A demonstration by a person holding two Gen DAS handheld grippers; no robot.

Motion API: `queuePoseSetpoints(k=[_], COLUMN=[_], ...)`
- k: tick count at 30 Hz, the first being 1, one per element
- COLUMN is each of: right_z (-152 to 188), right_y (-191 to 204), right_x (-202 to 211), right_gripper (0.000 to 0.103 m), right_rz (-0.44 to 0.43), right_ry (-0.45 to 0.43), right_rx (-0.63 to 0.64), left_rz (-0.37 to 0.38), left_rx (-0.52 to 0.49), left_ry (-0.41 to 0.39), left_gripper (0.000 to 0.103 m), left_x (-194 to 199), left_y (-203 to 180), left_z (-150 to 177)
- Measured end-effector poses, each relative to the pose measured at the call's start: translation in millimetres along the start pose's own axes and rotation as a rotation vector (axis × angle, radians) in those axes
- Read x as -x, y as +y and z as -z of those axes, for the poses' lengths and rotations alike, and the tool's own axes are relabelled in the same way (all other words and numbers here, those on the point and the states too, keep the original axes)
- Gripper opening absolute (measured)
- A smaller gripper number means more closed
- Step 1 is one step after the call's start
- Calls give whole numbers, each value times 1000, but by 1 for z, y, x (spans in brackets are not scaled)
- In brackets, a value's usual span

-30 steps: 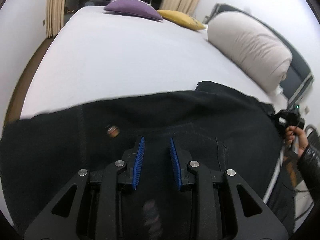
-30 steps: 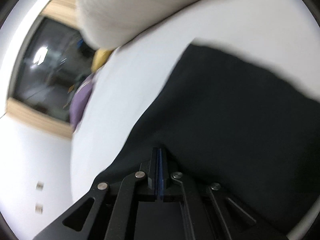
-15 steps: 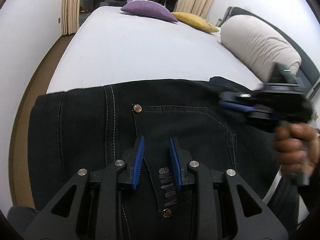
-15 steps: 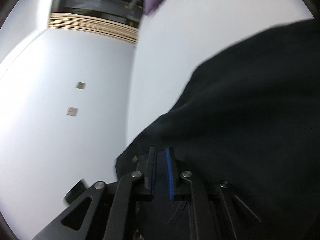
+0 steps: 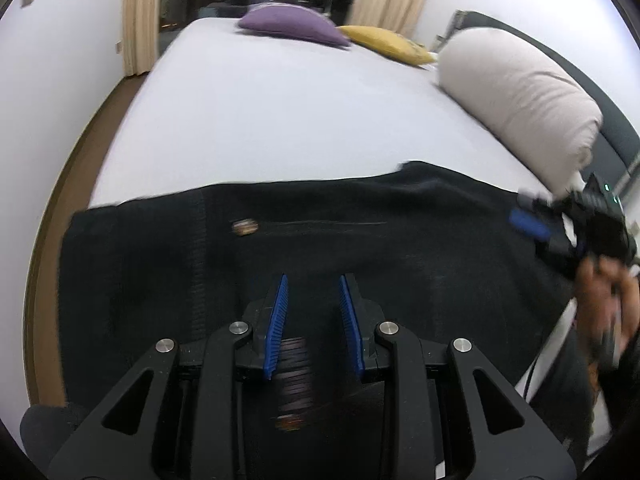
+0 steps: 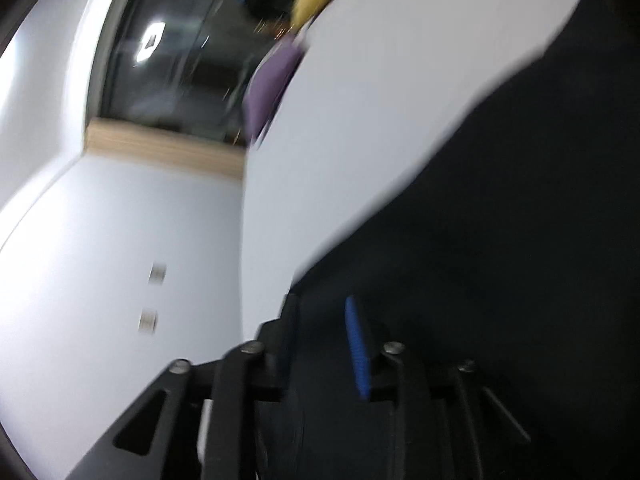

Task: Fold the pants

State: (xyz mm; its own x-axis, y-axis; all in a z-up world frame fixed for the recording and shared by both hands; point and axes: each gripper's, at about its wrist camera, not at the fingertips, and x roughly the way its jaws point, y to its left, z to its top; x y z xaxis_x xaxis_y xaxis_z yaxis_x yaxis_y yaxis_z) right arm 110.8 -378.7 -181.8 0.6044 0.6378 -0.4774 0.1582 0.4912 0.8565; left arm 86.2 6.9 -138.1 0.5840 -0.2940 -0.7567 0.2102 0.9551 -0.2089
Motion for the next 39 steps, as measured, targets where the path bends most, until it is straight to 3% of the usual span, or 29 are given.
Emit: queuePoseSetpoints(k=[2, 3, 4, 6, 9, 12, 14, 15, 17, 19, 20, 23, 25, 29, 37, 39], right_z=[26, 15, 5, -6, -45, -87, -108, -113, -112, -102, -95, -62, -13, 12, 14, 13], right_y=[-14, -31, -58, -75, -102, -135, -142, -136, -113, -92, -83, -92, -127, -129, -126, -129], right_x=[1, 7, 18, 40, 96, 154, 199, 211, 235, 245, 245, 247, 272, 252, 257, 255], right_gripper=[35, 25, 0, 0, 0, 0, 0, 6, 53, 70, 71, 71, 71, 67, 66, 60], right_rz=[63, 62, 43, 37, 145, 316, 488, 525, 541, 569, 581, 539, 539, 484, 372, 332], right_ry=[29, 18, -9, -121, -284, -422, -499, -522, -564, -573, -572, -556, -555, -520, -618, -639], right_rx=[14, -23, -110, -164, -172, -192, -219, -225, -193, -135, -114, -207, -286, -406, -432, -446], left_rz=[-1, -17, -39, -52, -48, -46, -56, -58, -56, -61, -64, -57, -48, -45, -46, -49], left_rx=[-40, -48, -50, -57, -57, -48, -56, -55, -45, -42, -44, -39, -31, -34, -33, -35], left_ry=[44, 86, 108, 98, 101, 102, 103, 103, 102, 99, 98, 99, 102, 102, 100, 98], left_gripper=[26, 26, 25, 26, 26, 26, 26, 26, 26, 26, 26, 26, 26, 26, 26, 26], left_x=[-14, -26, -34, -36, -38, -39, -39, -41, -41, -44, -44, -43, -43, -43, -43, -43], left_y=[-15, -19, -21, -23, -23, -21, -24, -25, -24, -26, -27, -28, -26, -20, -18, -19], left_z=[-1, 2, 4, 6, 7, 8, 9, 8, 8, 7, 8, 9, 8, 9, 8, 8])
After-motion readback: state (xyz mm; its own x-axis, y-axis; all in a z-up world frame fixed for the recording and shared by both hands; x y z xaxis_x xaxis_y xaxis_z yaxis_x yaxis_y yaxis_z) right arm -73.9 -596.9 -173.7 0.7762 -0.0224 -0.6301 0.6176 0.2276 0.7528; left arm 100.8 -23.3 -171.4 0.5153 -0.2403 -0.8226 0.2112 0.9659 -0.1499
